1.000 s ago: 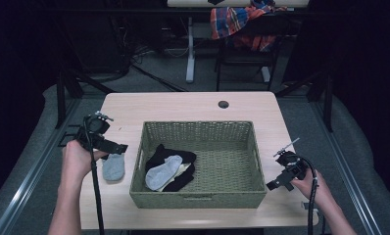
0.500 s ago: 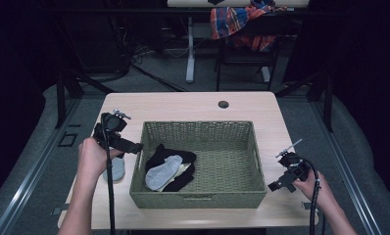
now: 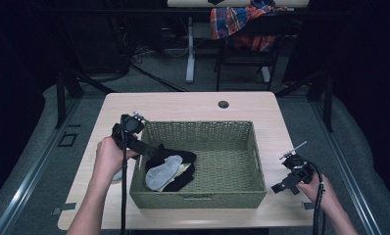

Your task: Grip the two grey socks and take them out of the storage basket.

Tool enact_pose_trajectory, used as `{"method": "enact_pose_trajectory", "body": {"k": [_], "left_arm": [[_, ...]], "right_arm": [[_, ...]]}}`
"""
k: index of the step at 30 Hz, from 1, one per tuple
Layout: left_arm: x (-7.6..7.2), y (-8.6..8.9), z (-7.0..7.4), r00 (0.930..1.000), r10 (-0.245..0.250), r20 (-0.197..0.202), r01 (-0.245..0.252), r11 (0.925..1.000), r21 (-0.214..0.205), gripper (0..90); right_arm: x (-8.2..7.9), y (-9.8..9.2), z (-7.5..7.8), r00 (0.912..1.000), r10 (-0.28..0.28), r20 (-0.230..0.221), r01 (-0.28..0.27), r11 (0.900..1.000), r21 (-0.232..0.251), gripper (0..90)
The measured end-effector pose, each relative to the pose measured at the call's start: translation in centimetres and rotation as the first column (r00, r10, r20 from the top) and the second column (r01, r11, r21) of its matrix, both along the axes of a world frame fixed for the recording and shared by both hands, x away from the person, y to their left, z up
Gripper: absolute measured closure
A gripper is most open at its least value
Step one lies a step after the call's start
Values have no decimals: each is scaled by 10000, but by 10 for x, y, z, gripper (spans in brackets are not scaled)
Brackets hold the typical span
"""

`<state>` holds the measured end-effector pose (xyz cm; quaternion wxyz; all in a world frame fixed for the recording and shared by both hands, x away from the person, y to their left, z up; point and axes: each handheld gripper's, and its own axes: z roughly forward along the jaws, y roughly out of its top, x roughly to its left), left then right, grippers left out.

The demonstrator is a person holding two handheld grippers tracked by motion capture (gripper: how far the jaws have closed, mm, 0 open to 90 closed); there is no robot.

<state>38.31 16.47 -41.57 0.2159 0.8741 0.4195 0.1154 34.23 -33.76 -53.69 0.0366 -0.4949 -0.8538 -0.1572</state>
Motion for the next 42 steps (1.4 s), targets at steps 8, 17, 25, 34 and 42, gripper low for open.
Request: {"method": "enact_pose_trajectory", "body": {"k": [8,17,25,34,42], "left_arm": [[2,-18,-14,9980,-519,-365,523,9986,90,0],[4,-36,-36,9851,-1352,-1062,1381,9902,202,0],[7,-48,-51,9749,-1566,-1586,1660,9849,484,55],[13,-61,-71,9609,-1674,-2207,1921,9767,953,312],[12,-68,-84,9499,-1709,-2616,2139,9660,1454,576]], "right_arm": [[-1,-2,2,9999,147,-77,-149,9998,-165,15],[0,0,2,9996,223,-165,-224,9997,-76,15],[0,-1,3,9993,322,-173,-329,9985,-432,15],[0,-1,2,9995,270,-189,-276,9992,-289,16],[0,-1,3,9993,293,-213,-299,9990,-320,17]]}}
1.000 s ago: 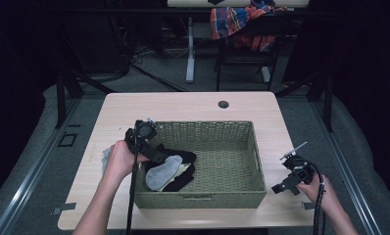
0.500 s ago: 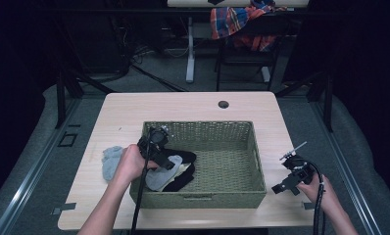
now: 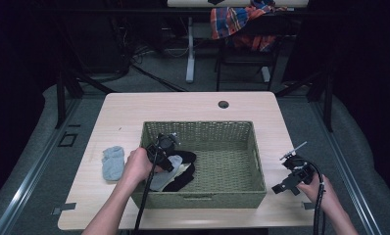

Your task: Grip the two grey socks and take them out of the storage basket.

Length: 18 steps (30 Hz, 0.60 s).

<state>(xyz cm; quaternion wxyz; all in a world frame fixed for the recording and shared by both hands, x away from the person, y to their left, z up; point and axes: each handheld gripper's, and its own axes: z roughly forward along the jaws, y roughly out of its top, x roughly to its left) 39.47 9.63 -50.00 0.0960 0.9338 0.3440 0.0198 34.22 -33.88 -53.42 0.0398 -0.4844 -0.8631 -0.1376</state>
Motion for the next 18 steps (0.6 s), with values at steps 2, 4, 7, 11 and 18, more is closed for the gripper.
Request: {"method": "enact_pose_trajectory", "body": {"k": [2,4,7,11,18], "left_arm": [[-1,-2,-2,9998,-179,-34,179,9997,153,651],[-3,-2,-1,9996,-282,68,281,9995,119,758],[-5,0,5,9988,-482,114,481,9988,53,823],[-8,4,13,9986,-425,324,431,9989,-184,846],[-12,13,31,9970,-215,748,267,9973,-682,851]], "right_arm": [[0,0,0,10000,-15,21,15,10000,-28,17],[-1,1,-2,9995,-275,161,273,9996,119,17],[-1,1,-2,9995,-272,161,270,9996,129,18],[-1,0,-1,9999,-138,62,138,9999,42,18],[1,-1,0,10000,59,-54,-59,9999,-84,17]]}}
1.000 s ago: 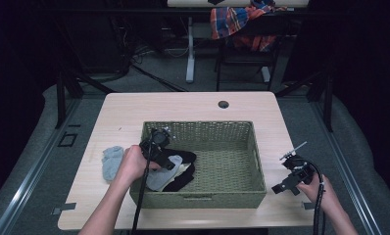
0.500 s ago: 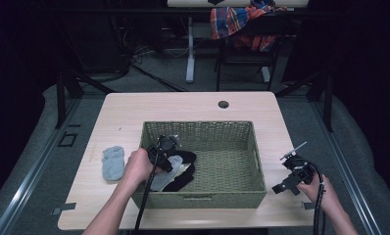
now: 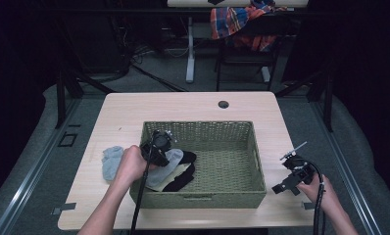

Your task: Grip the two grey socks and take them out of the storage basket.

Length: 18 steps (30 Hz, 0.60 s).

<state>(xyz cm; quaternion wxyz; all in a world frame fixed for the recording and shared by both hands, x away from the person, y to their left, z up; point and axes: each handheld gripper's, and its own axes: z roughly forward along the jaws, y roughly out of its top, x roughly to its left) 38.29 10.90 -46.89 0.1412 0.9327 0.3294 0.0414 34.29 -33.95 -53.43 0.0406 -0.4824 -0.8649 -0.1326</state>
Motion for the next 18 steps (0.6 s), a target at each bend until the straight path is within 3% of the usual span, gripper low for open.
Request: {"method": "enact_pose_trajectory", "body": {"k": [18], "left_arm": [[-4,8,37,9946,296,999,-220,9969,-759,855]], "right_arm": [[-1,2,-1,9999,-116,68,115,9999,81,17]]}}
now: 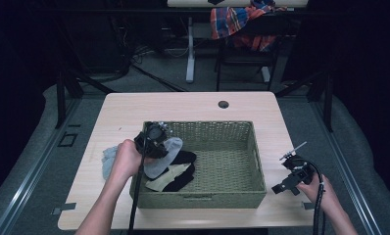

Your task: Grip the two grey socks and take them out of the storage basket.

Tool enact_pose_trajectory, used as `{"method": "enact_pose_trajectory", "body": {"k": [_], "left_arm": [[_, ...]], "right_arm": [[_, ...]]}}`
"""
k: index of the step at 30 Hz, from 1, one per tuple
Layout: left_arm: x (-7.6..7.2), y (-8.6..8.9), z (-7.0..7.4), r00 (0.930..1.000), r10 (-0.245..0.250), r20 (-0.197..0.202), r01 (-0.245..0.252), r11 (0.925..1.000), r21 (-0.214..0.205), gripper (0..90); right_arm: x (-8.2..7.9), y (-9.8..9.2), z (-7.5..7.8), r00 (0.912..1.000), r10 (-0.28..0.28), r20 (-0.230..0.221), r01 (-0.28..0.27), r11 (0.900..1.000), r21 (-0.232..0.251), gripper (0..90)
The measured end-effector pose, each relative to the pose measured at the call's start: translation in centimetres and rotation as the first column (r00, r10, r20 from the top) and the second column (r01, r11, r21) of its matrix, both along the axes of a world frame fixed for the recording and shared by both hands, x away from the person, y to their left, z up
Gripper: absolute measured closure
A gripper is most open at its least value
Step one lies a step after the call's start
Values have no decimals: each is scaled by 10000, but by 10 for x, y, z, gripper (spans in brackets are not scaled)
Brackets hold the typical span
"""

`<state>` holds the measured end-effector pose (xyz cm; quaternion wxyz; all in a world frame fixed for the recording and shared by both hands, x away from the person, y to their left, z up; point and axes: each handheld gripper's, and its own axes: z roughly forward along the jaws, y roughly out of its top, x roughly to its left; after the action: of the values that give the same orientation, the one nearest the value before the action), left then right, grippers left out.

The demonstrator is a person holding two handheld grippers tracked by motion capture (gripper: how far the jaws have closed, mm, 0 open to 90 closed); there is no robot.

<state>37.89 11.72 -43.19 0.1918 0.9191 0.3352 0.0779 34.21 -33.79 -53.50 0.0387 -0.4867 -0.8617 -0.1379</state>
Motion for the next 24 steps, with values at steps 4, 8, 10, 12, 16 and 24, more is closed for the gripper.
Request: {"method": "enact_pose_trajectory", "body": {"k": [4,8,10,12,16,24], "left_arm": [[0,2,5,9996,151,218,-147,9998,-157,857],[0,5,13,9988,248,419,-230,9988,-425,857],[-1,5,17,9988,213,444,-195,9989,-416,857],[-2,6,21,9982,249,549,-220,9983,-535,856],[-4,12,30,9965,358,750,-306,9971,-702,857],[-9,23,46,9921,577,1111,-479,9949,-889,856]], "right_arm": [[0,0,0,9999,102,-38,-102,9999,-100,17],[0,-1,0,10000,85,-30,-86,9999,-105,17],[0,0,0,10000,93,-26,-93,9999,-85,17],[0,0,0,10000,79,-48,-79,10000,1,17],[0,0,0,9999,133,-30,-133,9999,-50,17],[0,0,0,9999,120,-71,-121,9999,-53,17]]}}
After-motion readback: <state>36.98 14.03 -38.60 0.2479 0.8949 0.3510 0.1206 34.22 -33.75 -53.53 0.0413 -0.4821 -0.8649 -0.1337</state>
